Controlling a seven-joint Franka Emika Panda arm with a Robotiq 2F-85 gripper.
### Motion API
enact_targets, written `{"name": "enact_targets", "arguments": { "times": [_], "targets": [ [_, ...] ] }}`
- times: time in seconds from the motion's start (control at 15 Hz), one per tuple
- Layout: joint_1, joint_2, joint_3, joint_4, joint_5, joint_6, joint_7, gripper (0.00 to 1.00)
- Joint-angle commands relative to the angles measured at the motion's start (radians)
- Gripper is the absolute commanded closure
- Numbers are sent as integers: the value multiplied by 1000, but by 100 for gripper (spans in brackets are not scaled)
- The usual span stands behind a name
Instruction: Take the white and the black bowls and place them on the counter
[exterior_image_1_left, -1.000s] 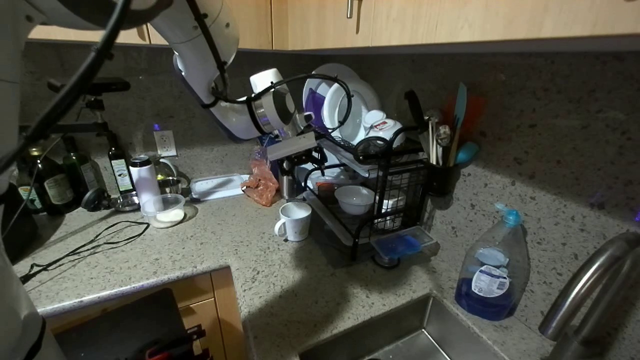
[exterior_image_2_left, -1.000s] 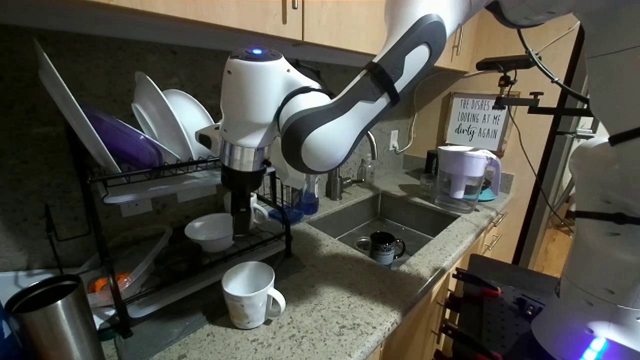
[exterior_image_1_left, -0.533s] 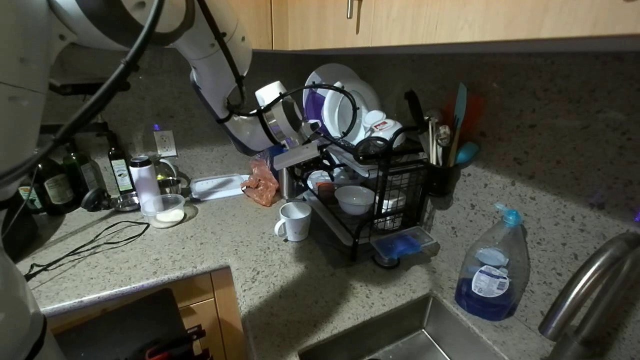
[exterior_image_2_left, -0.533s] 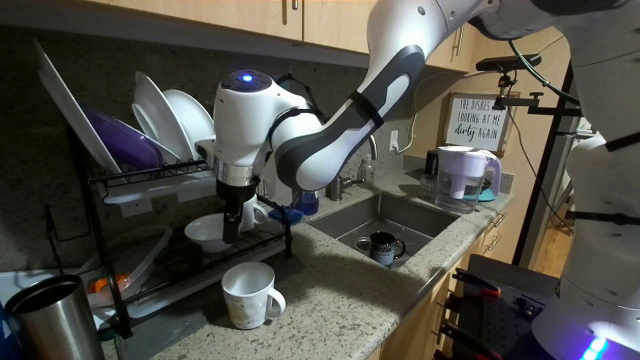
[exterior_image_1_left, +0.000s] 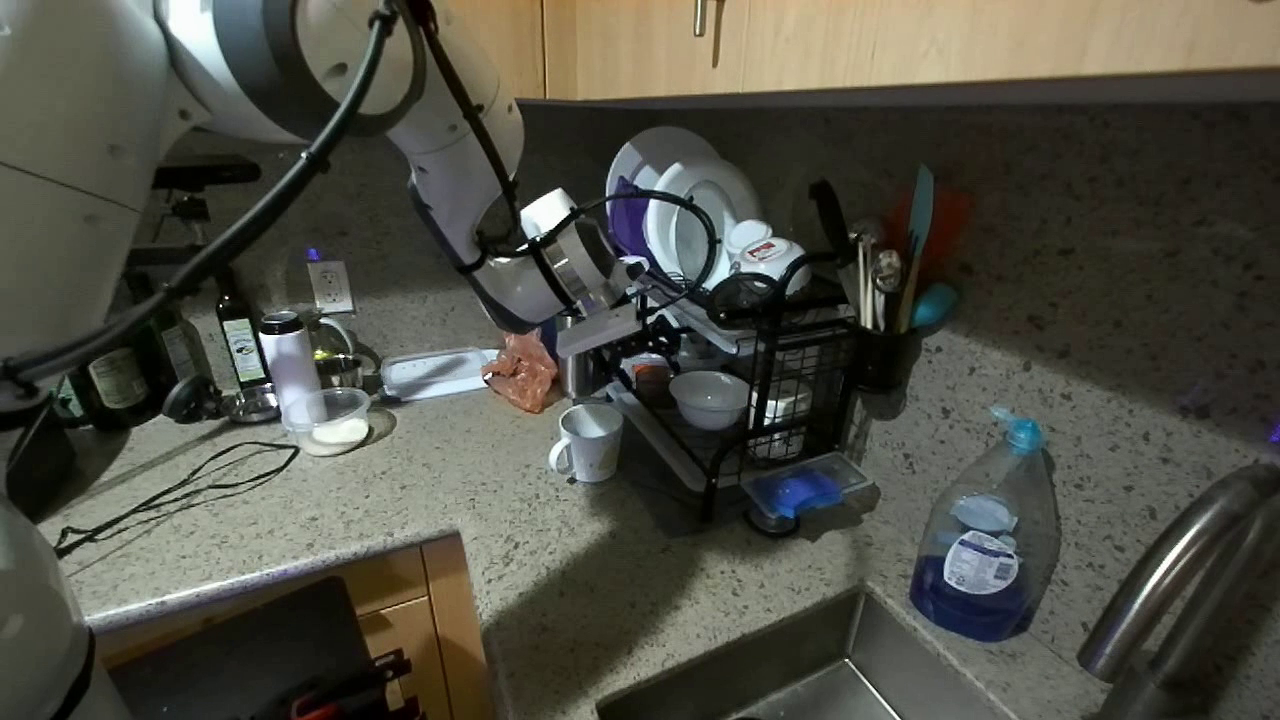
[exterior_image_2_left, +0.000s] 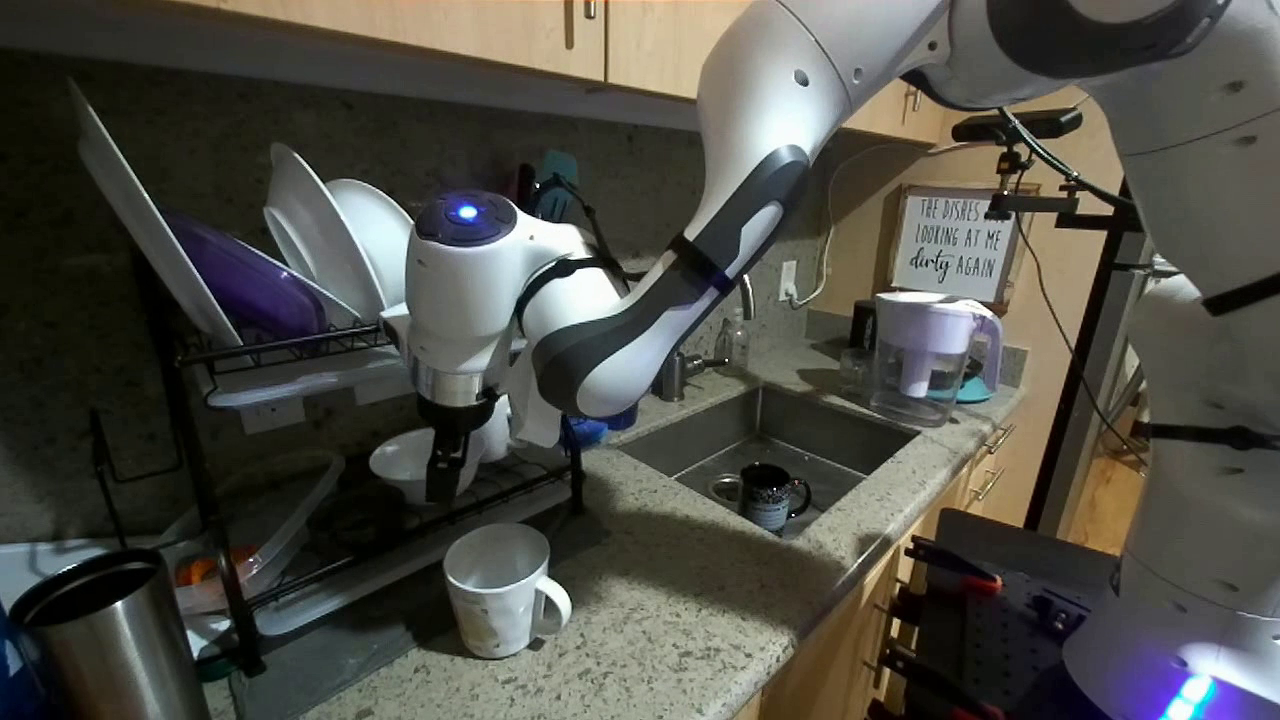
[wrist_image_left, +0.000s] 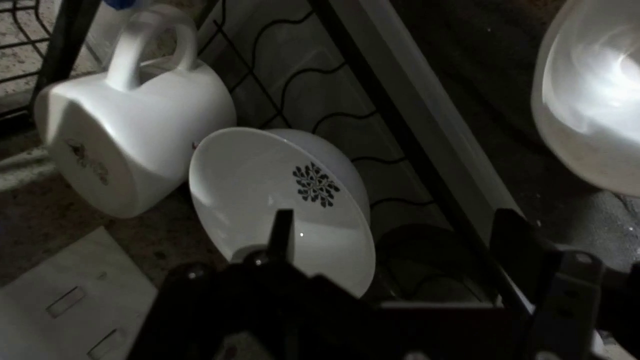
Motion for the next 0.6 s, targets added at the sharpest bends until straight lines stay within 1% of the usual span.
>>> {"name": "enact_targets", "arguments": {
  "times": [0.0,0.07,0.27,0.4,0.53],
  "targets": [
    [-1,6,2,6,2,-2,-2,0],
    [-1,10,2,9,2,-2,-2,0],
    [14,6,-25,5,-32,68,90,0],
    [40,5,-61,3,-82,117,187,0],
    [61,0,-88,-1,-135,137,293,0]
  ]
}}
